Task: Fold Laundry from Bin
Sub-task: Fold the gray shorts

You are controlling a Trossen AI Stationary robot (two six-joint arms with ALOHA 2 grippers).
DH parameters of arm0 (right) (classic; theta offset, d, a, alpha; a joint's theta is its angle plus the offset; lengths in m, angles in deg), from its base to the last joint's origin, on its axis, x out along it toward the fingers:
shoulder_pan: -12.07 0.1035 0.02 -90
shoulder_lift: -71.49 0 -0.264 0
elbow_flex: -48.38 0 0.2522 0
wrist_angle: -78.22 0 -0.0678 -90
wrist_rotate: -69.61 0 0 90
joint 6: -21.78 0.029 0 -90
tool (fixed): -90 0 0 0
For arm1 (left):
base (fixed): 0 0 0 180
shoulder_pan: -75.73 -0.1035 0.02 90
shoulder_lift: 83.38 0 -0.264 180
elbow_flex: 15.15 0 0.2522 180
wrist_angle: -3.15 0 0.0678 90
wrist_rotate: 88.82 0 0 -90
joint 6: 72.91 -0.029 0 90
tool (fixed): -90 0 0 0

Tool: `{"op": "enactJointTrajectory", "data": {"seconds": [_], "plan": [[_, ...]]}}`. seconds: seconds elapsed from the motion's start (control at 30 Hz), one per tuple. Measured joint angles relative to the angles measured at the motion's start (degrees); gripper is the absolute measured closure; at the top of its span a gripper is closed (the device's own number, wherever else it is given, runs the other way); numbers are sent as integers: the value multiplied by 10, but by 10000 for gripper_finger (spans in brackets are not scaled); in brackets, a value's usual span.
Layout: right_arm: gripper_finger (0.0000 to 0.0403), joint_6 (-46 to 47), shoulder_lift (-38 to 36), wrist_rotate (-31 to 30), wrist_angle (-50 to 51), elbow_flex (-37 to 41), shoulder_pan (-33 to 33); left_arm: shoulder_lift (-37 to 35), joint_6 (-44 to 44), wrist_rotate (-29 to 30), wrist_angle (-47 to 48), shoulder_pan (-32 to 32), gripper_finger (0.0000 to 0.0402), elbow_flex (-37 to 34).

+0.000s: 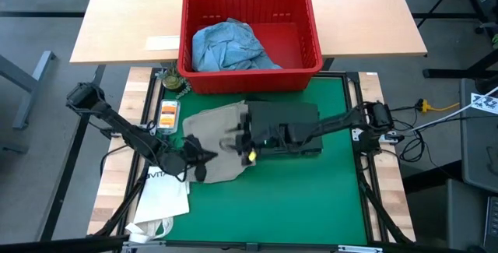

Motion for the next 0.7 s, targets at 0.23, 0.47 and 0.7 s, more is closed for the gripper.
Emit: {"op": "enactJointTrajectory", "data": {"seconds": [0.23,0.47,0.7], "plan": [[182,-12,27,-9,83,1,78,-1,-28,81,50,-66,399,0],[182,-11,78,-50,113,1,116,0,34,62,161,-142,399,0],[182,8,105,-50,138,1,115,0,50,25,229,-199,398,0]]}}
